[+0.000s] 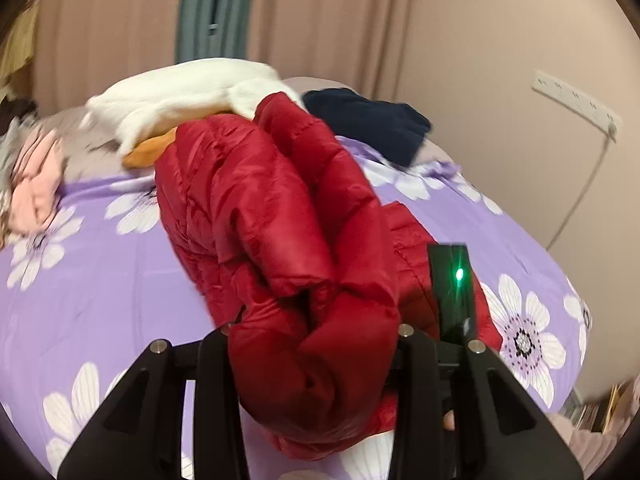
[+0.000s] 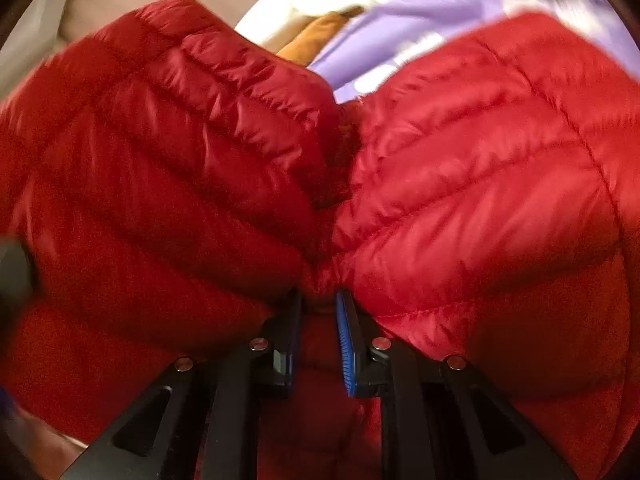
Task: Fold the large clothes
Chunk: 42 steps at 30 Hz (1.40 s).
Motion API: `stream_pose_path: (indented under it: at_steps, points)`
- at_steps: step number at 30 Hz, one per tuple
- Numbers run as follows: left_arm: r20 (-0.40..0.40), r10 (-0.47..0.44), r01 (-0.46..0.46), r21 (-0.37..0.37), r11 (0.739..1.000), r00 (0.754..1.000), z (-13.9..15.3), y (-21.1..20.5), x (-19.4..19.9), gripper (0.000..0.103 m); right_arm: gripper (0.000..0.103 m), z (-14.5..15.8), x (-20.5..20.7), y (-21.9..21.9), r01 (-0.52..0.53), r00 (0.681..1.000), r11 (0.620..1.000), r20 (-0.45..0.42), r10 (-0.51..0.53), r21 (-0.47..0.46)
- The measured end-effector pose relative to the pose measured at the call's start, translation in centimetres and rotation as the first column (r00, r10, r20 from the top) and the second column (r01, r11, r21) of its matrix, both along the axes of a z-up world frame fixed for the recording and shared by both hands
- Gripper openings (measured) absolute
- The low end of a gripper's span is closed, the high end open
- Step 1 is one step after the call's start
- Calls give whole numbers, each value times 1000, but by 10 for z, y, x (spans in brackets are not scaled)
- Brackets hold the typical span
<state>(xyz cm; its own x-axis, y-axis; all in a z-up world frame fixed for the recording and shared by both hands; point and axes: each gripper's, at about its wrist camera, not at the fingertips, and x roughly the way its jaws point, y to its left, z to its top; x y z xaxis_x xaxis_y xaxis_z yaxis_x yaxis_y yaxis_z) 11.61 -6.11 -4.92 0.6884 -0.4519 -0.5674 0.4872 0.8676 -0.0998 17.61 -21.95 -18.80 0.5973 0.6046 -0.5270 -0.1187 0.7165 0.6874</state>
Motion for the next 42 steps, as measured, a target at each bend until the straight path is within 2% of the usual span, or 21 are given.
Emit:
stream_pose_path:
  at_steps: [2, 4, 7, 9, 12, 15, 22, 26, 29, 30, 32, 34, 35, 39, 42]
  points:
    - [-16, -14, 14, 12, 1000, 1000, -3, -7, 4, 37, 19, 4, -7, -12, 8, 1000, 999, -7, -8, 37]
    - [-20, -21, 21, 22, 1000, 1000, -2, -13, 4, 37, 19, 19, -26, -24, 15, 999, 1000, 39, -16, 17]
    - [-19, -28, 29, 48, 998, 999, -4, -20, 2, 37, 19, 45, -62, -50, 79, 992, 992, 110, -69, -95]
    - [-15, -32, 33, 61, 998, 999, -5, -27, -1, 37, 19, 56, -86, -72, 200, 974, 957, 150, -170, -211]
    - [-7, -47, 47, 83, 995, 999, -6, -41, -6, 36, 19, 54, -109, -101, 352, 935, 870, 163, -314, -345]
    - [2, -74, 74, 112, 991, 997, -8, -56, -12, 36, 19, 35, -110, -117, 383, 922, 839, 106, -372, -387]
    - [27, -151, 144, 188, 972, 988, -15, -93, -27, 36, 19, -5, -101, -116, 311, 947, 925, -4, -320, -217]
    - [28, -212, 198, 255, 947, 977, -31, -117, -34, 36, 19, -11, -99, -119, 289, 955, 942, -18, -296, -171]
    - [-15, -259, 250, 310, 917, 966, -54, -132, -32, 39, 19, -17, -100, -139, 274, 960, 960, -47, -277, -63]
    - [-30, -272, 267, 319, 909, 962, -60, -134, -31, 42, 19, -20, -105, -153, 287, 956, 958, -65, -286, 9]
    - [-37, -283, 279, 336, 900, 958, -66, -135, -31, 44, 28, -22, -115, -176, 319, 947, 939, -70, -312, 128]
    - [-35, -298, 291, 349, 891, 954, -67, -136, -33, 46, 61, -21, -128, -197, 345, 937, 905, -45, -345, 249]
    - [-31, -302, 292, 357, 887, 953, -68, -137, -34, 47, 67, -18, -132, -204, 345, 935, 893, -28, -353, 290]
    - [-30, -301, 290, 370, 883, 953, -69, -140, -36, 49, 68, 4, -119, -199, 248, 960, 903, 37, -278, 350]
    - [-30, -299, 287, 377, 880, 954, -70, -142, -39, 49, 68, 21, -98, -187, 170, 977, 927, 64, -202, 334]
